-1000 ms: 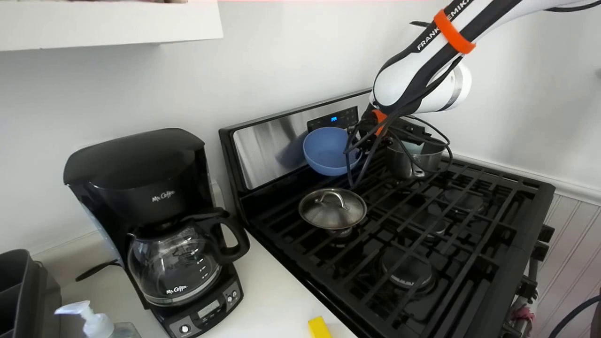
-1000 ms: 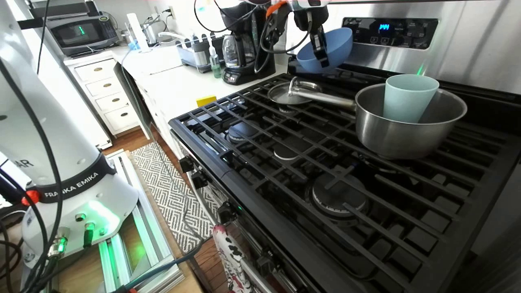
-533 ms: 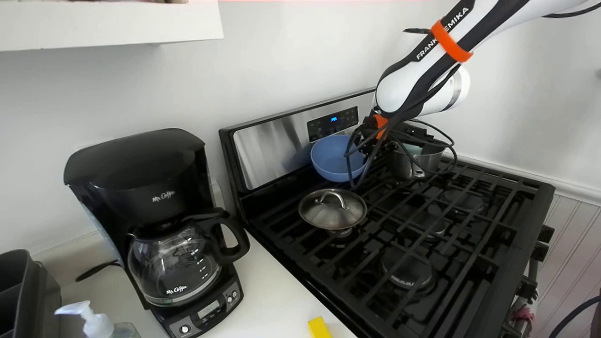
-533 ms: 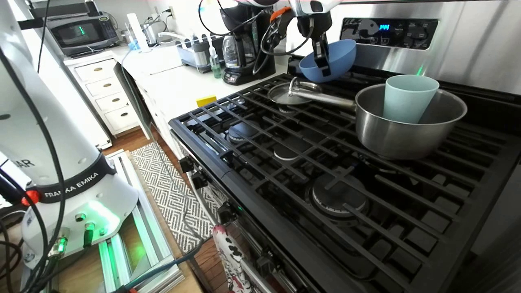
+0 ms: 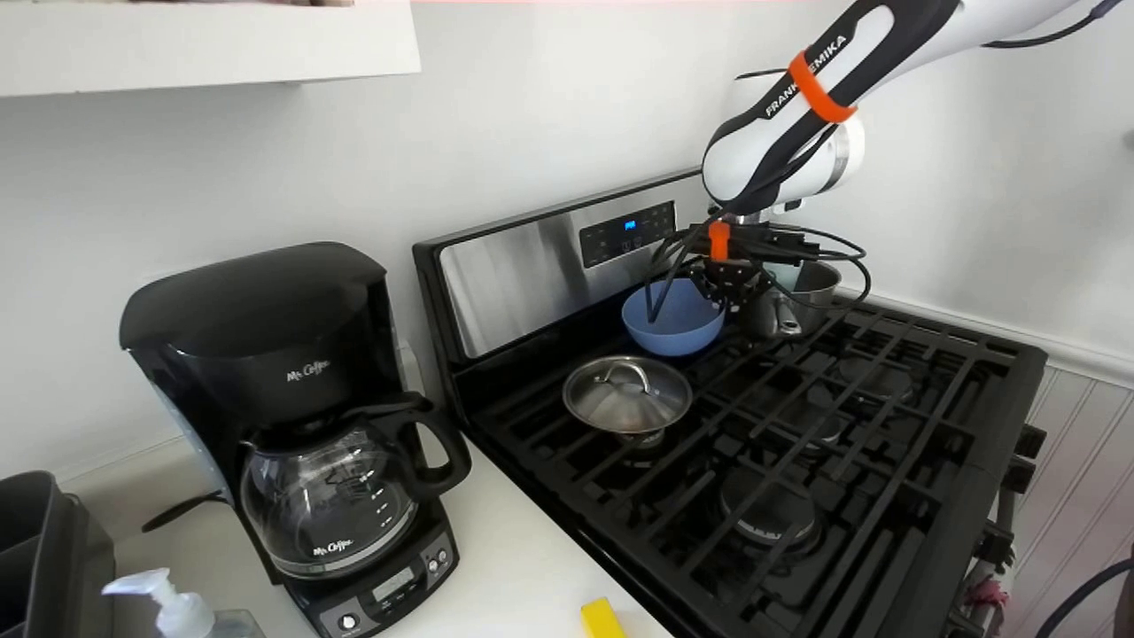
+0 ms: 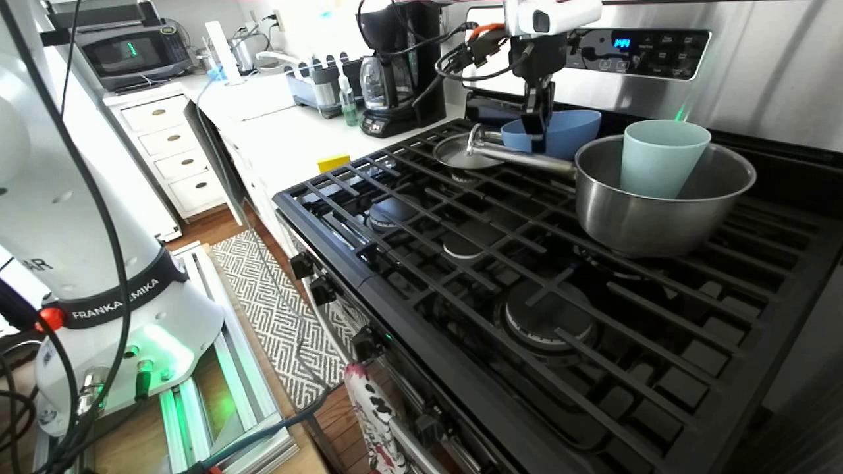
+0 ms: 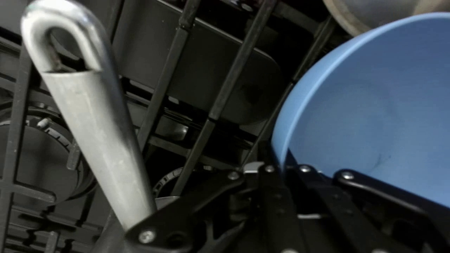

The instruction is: Put the blue bowl on the stove between the lid and the pot

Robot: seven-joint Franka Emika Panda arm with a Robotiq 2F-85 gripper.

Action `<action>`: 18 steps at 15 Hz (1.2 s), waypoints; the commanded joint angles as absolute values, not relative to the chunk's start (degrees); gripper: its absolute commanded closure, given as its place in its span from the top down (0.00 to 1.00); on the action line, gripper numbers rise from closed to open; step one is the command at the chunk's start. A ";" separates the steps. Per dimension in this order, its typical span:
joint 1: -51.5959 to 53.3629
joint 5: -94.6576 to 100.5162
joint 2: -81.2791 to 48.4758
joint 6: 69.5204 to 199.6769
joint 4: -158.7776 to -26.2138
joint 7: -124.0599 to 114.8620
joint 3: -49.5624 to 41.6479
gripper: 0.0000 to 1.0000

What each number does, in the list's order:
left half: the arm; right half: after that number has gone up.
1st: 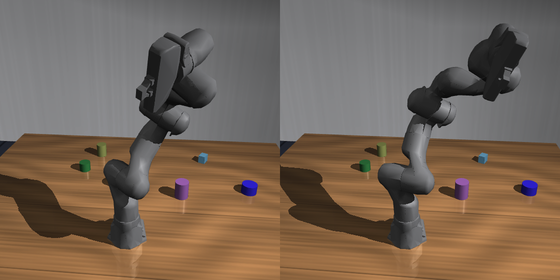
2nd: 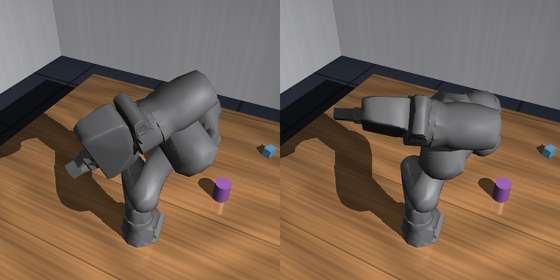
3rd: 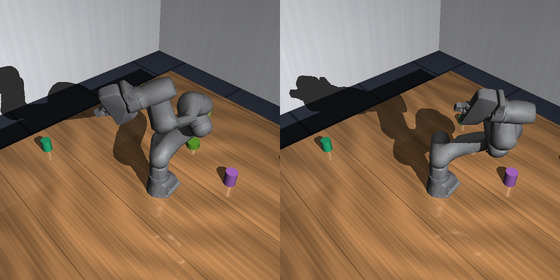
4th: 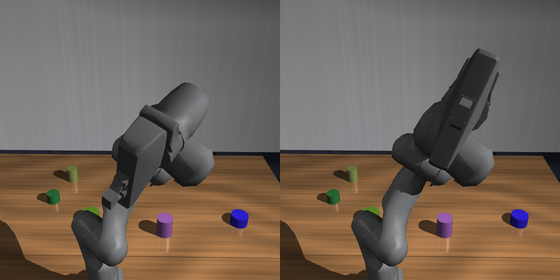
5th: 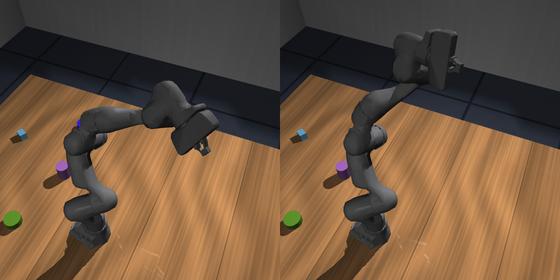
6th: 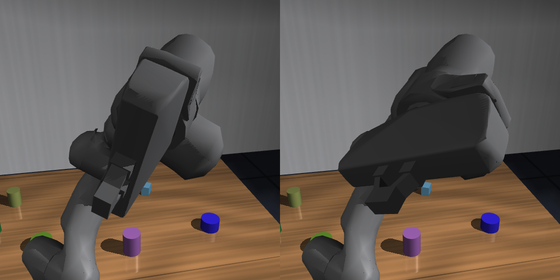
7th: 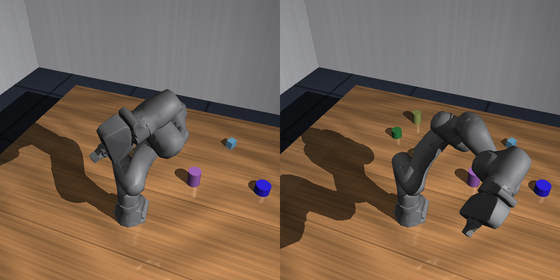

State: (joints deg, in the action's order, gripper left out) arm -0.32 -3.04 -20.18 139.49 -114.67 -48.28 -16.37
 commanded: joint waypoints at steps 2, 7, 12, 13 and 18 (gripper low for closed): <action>-3.02 -4.71 -23.98 131.49 -106.77 -54.11 -15.44 0.01; -3.44 -1.25 -25.93 127.10 -103.08 -57.79 -16.15 0.43; -5.93 -4.84 -22.78 126.67 -103.25 -50.53 -13.72 0.77; -6.85 -6.18 -21.06 129.26 -104.33 -46.84 -12.89 0.85; -10.09 -8.27 -13.58 133.51 -108.86 -28.13 -12.24 1.00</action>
